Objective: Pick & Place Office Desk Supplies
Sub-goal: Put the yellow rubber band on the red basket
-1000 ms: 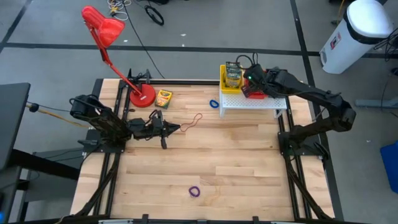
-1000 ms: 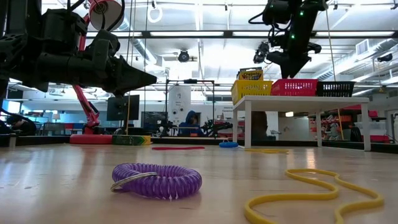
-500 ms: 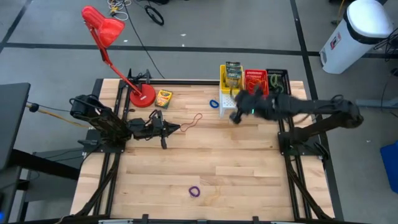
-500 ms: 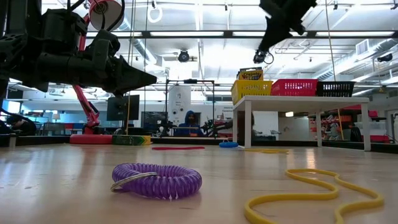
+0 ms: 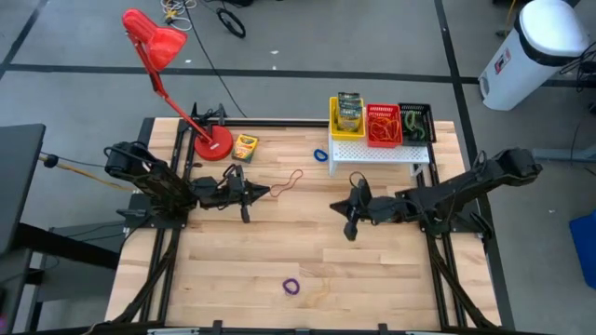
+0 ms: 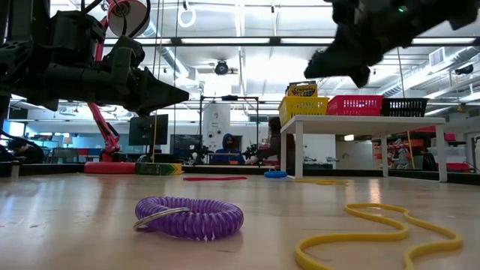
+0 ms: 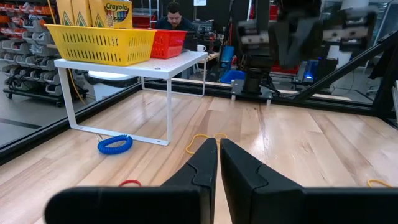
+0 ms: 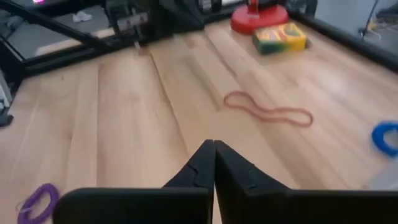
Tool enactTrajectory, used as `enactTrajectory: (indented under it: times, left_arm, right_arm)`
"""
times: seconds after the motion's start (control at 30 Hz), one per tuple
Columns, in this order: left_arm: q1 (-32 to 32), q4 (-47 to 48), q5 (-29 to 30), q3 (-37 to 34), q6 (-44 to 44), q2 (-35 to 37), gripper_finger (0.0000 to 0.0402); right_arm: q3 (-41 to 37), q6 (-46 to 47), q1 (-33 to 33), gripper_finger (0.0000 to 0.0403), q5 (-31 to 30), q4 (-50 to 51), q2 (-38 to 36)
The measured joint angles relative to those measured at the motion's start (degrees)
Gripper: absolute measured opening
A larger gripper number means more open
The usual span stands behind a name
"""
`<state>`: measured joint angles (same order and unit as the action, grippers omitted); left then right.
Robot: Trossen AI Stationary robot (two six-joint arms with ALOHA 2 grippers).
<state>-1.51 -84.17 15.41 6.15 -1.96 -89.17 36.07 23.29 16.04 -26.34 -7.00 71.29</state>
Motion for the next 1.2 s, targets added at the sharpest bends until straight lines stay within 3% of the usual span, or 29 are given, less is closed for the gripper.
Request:
enactTrajectory:
  times: [0.2,0.37,0.6,0.8,0.97,1.1,1.2]
  left_arm:
    - [0.0,0.01,0.01,0.0,0.0,0.0,0.0028]
    - [0.01,0.15,0.01,0.0,0.0,-0.01,0.0028]
    - [0.0,0.49,-0.01,0.02,0.0,0.01,0.0028]
    - [0.01,0.41,0.01,0.02,0.0,0.0,0.0028]
    - [0.0,0.55,0.0,0.02,0.0,0.0,0.0028]
    - [0.01,0.57,0.01,0.0,0.0,0.0,0.0028]
    - [0.01,0.62,0.01,0.0,0.0,-0.01,0.0028]
  right_arm:
    - [-0.51,1.97,4.46,0.0005,-4.61,0.8,0.27]
    - [5.64,1.99,7.43,0.0003,-5.71,3.42,7.5]
    - [19.22,2.22,10.42,0.0012,3.02,9.73,23.79]
    - [28.88,6.79,13.25,0.006,11.44,24.74,32.61]
    - [35.76,5.62,15.96,0.013,13.05,38.66,38.48]
    - [38.04,4.52,16.03,0.0182,14.09,42.56,41.3]
    - [38.15,4.88,14.76,0.0196,15.02,42.09,41.95]
